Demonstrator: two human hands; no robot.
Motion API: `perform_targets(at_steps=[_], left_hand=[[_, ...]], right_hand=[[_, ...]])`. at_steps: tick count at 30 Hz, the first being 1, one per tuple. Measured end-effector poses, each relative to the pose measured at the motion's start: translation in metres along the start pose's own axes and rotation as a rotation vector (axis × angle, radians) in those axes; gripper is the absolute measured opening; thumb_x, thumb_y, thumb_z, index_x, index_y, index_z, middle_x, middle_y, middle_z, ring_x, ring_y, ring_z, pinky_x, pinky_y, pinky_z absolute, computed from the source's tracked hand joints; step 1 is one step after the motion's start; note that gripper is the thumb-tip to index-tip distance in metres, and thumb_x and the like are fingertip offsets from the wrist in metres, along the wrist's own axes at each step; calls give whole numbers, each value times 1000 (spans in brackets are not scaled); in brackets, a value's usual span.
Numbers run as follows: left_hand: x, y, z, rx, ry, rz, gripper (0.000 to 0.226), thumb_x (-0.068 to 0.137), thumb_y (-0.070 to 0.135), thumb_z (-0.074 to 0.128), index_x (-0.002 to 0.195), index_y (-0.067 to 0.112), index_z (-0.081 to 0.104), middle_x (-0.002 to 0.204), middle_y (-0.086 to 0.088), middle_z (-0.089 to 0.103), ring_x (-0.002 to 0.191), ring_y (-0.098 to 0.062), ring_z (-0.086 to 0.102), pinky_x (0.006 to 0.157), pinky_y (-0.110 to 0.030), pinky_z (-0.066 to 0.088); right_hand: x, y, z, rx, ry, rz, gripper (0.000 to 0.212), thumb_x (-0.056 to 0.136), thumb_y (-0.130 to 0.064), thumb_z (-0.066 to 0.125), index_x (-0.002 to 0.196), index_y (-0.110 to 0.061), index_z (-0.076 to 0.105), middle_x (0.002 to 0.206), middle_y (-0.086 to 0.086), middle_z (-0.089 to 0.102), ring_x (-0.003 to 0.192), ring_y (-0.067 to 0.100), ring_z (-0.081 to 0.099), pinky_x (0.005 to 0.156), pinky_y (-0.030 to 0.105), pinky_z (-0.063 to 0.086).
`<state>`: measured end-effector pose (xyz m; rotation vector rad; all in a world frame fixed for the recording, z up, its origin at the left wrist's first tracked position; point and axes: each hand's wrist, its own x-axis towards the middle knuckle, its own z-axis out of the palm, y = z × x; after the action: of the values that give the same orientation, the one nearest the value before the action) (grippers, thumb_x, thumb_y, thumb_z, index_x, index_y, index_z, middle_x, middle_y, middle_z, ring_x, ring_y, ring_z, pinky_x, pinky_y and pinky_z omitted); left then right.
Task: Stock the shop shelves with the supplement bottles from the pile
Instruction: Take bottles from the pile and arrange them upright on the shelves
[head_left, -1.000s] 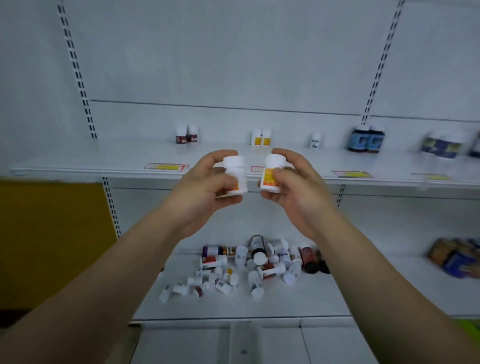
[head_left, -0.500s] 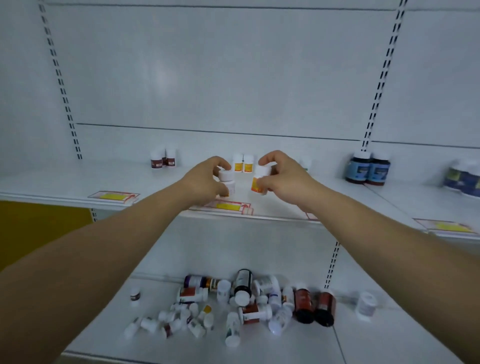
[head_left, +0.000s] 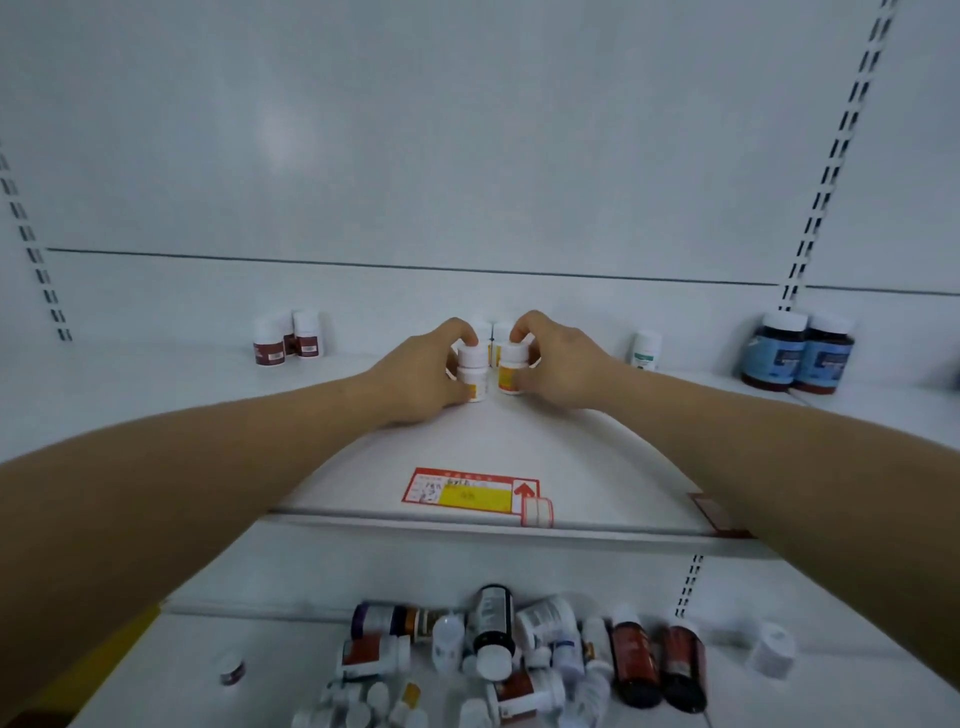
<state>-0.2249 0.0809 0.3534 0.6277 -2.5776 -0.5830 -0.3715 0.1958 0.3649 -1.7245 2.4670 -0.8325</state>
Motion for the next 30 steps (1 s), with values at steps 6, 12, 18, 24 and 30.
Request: perform_targets(at_steps=[6, 12, 18, 24, 30], left_hand=[[27, -8, 6, 50, 10, 28, 49, 82, 21, 70, 120, 22, 40, 104, -5, 62, 85, -22, 59, 79, -33, 48], [41, -11, 12, 106, 17, 5, 48, 82, 24, 69, 120, 23, 40, 99, -6, 64, 81, -21, 59, 77, -34, 47], [41, -7, 13, 166, 36, -65, 67, 83, 31, 69, 137, 22, 31, 115, -10, 59, 97, -24, 57, 84, -33, 44], [7, 14, -20, 209, -52, -260, 70, 85, 44, 63, 143, 22, 30, 143, -7, 39, 124, -24, 44, 94, -29, 35], [-75, 22, -49, 191, -59, -376, 58, 86, 54, 55, 137, 31, 40, 142, 3, 42, 125, -17, 43, 96, -27, 30]], right_hand=[[23, 7, 6, -57, -3, 6, 49, 84, -31, 70, 119, -14, 40, 99, 8, 58, 89, 26, 55, 80, 35, 44], [33, 10, 8, -126, -37, -25, 46, 89, -31, 63, 120, -12, 36, 98, 9, 56, 87, 28, 55, 78, 37, 44], [32, 12, 7, -135, -48, -19, 57, 89, -33, 61, 133, -13, 32, 107, 8, 53, 90, 24, 50, 75, 31, 39], [24, 2, -11, -218, -24, -78, 64, 87, -42, 62, 140, -17, 35, 135, 12, 42, 120, 31, 46, 93, 36, 39], [1, -49, -17, -267, -82, -168, 64, 91, -52, 51, 145, -21, 34, 146, 8, 36, 132, 27, 38, 103, 36, 34]])
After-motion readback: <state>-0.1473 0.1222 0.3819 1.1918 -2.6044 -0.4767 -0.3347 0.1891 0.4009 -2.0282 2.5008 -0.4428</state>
